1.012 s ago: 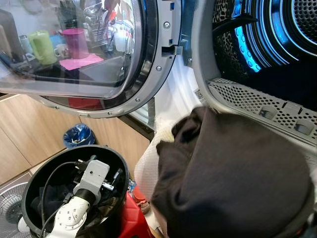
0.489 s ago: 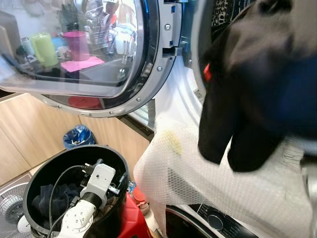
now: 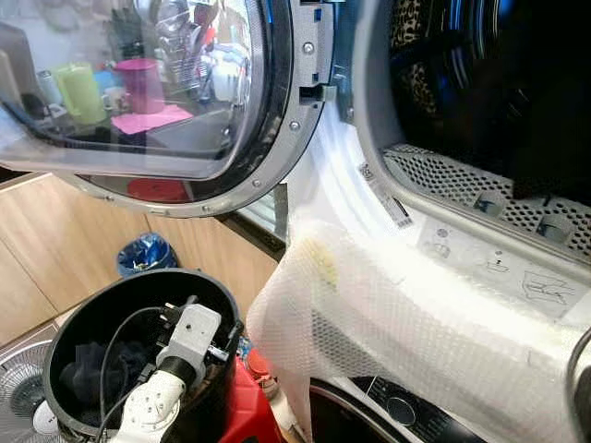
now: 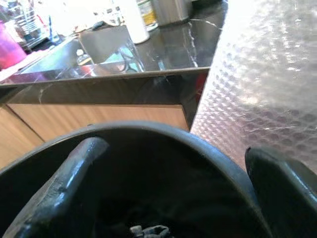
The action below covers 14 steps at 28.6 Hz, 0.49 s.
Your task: Clothes washing
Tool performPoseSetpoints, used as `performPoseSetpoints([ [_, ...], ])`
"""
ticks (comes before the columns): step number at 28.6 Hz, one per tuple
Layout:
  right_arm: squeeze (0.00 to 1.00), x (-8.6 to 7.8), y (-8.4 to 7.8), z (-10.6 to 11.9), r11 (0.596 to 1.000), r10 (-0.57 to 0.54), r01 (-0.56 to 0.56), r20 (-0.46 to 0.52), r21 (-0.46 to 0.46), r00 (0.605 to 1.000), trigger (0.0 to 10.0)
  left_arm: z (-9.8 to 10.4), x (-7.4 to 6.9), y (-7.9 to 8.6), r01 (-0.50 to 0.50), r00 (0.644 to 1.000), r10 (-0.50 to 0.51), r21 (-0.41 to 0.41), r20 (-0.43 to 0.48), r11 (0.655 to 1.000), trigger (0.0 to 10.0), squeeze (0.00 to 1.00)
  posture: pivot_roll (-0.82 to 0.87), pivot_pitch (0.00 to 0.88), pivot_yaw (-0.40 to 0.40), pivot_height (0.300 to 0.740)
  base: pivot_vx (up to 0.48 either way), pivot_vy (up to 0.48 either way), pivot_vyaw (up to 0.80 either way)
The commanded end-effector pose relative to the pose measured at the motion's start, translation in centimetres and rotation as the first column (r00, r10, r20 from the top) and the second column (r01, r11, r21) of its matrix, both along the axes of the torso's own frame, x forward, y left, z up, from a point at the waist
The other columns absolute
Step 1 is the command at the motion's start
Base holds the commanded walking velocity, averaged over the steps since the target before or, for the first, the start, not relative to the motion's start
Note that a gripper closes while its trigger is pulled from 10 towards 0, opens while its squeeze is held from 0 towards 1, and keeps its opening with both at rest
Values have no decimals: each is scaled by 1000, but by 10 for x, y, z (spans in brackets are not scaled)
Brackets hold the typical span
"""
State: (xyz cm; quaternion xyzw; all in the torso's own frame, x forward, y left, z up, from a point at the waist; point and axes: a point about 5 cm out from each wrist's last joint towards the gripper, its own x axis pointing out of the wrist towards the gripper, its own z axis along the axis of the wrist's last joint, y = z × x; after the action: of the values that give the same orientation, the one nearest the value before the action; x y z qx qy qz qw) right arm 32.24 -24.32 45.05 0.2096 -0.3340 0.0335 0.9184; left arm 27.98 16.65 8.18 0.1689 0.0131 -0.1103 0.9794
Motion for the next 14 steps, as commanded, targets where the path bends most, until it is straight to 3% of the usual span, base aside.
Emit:
performPoseSetpoints([
  [1,0,15,-2,8,996,-77,72,-101,-50,992,0,-2,1,-4,23,1000,-23,32,-9,999,10000,0,37,9,5,740,0,0,0],
  [4,0,26,-4,7,991,-131,122,-179,-56,975,0,-2,1,-5,29,1000,-29,31,-9,999,10000,0,37,9,5,740,0,0,0],
  [8,0,43,-20,20,970,-217,238,-264,49,940,0,-2,1,-7,39,999,-38,36,-15,999,10000,0,29,11,14,740,0,0,0],
  [10,0,44,-25,20,960,-251,277,-295,50,922,0,-3,1,-7,41,999,-41,36,-17,998,10000,0,26,14,15,740,0,0,0],
  [12,0,47,-37,12,920,-369,390,-375,-20,851,4863,-5,0,-10,55,998,-54,35,-30,998,10000,0,30,14,10,740,0,0,0],
  [13,0,47,-39,11,910,-395,412,-385,-44,834,4863,-5,0,-10,58,998,-57,36,-32,998,10000,0,30,14,10,740,0,0,0],
  [14,0,48,-42,6,900,-421,430,-410,-75,809,10000,-6,0,-12,67,997,-65,38,-38,997,10000,0,33,14,9,740,0,0,0],
])
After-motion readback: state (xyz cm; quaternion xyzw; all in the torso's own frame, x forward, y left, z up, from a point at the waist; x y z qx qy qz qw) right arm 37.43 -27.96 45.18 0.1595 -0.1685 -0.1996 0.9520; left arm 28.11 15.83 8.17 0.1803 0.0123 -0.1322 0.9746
